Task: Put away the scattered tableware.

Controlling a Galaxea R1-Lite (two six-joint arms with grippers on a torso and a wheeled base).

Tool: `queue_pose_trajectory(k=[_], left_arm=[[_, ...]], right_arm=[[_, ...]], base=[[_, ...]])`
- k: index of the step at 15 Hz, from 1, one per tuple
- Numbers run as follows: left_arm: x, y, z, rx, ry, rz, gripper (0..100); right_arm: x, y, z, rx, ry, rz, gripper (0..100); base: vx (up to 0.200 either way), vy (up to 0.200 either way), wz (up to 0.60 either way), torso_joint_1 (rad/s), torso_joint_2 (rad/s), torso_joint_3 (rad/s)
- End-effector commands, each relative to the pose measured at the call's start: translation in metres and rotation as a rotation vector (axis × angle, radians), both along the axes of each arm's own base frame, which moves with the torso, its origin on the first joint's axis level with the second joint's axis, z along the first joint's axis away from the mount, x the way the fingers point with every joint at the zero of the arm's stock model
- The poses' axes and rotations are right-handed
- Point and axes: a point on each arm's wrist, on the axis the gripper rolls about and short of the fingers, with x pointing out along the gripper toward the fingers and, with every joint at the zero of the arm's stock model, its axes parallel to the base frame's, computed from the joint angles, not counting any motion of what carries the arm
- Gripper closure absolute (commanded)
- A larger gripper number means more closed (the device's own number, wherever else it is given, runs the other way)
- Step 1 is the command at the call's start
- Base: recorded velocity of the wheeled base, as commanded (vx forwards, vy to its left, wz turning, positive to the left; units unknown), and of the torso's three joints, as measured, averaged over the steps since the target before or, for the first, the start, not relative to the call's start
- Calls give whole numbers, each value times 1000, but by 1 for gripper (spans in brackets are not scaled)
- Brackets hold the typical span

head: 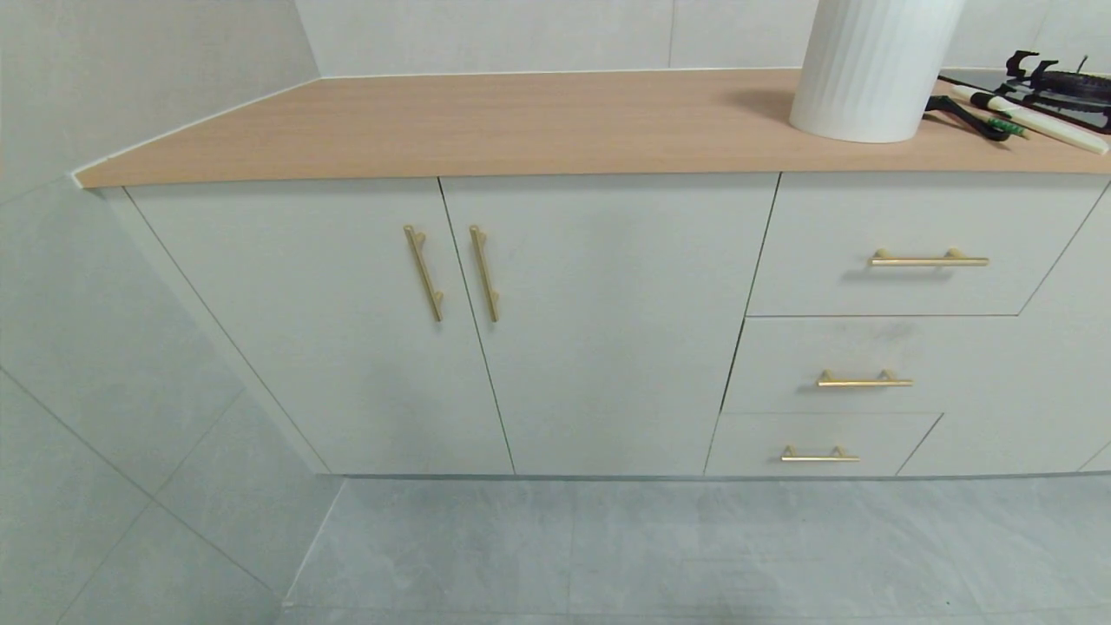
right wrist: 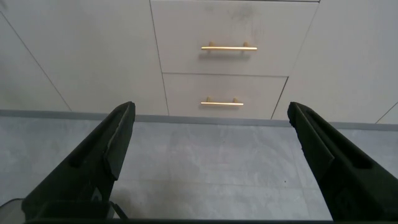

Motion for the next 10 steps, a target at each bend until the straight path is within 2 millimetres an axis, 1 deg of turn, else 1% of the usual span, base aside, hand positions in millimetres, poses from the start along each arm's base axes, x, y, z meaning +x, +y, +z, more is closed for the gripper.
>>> queue_pose_trajectory(k=[1, 7, 10], left_arm=[[0, 0, 0, 0, 1, 0, 0], [0, 0, 0, -6, 1, 2, 0], [0, 0, 0, -8, 2, 2, 0]], right_arm=[[0, 0, 0, -1, 3, 1, 0], [0, 0, 0, 1, 3, 1, 0], [0, 0, 0, -1, 3, 1, 0]], base=[[-200, -200, 0, 12, 2, -7], [-200, -200, 0, -1, -1, 5], [0, 0, 0, 0, 0, 0]])
